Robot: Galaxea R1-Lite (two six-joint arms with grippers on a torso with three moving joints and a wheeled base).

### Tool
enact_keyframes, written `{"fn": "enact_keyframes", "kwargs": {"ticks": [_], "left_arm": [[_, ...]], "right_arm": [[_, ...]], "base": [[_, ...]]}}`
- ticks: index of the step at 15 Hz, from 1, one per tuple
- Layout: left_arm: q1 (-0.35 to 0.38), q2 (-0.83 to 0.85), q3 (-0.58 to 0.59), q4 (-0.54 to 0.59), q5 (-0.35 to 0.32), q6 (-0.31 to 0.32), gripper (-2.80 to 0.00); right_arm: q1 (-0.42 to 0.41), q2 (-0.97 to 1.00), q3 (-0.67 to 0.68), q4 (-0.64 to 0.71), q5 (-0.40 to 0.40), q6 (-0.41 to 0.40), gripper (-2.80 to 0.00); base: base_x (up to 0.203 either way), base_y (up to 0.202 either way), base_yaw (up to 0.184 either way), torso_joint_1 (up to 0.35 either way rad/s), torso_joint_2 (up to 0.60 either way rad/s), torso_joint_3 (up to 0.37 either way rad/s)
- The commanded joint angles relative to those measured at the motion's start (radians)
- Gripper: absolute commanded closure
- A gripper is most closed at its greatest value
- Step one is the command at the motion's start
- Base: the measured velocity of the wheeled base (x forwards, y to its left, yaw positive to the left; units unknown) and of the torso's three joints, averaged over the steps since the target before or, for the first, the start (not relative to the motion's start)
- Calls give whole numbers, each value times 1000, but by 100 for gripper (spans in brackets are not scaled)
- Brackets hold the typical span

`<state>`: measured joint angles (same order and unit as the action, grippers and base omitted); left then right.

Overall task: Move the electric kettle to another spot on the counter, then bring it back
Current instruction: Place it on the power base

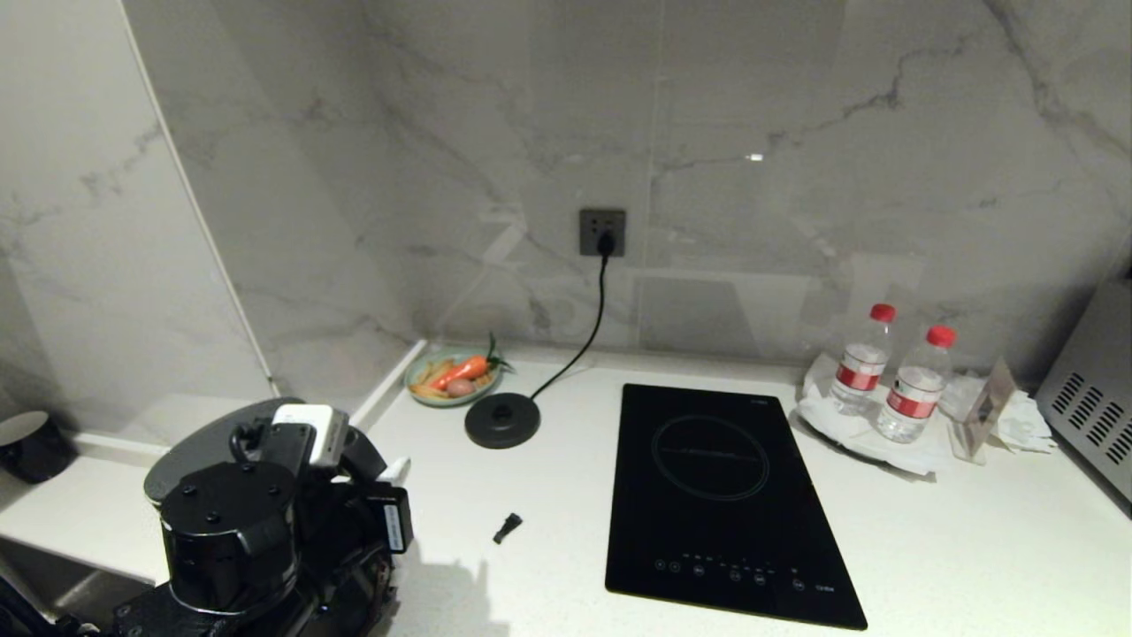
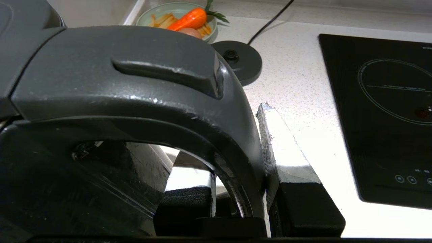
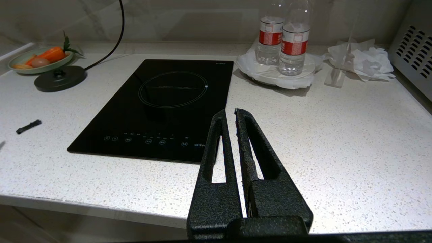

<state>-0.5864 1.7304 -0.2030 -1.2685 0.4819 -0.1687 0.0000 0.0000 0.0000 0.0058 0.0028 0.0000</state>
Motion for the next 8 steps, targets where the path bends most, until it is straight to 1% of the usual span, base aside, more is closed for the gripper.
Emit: {"fn": "enact_keyframes", "kwargs": {"ticks": [1,8], "left_arm": [[-1,1,2,-8,2,0,0],[-23,5,8,-6,0,2,0]], "right_arm": [[0,2,0,0,0,0,0],[0,2,0,0,0,0,0]], "base": [[0,0,0,0,0,0],[0,0,0,0,0,0]]}}
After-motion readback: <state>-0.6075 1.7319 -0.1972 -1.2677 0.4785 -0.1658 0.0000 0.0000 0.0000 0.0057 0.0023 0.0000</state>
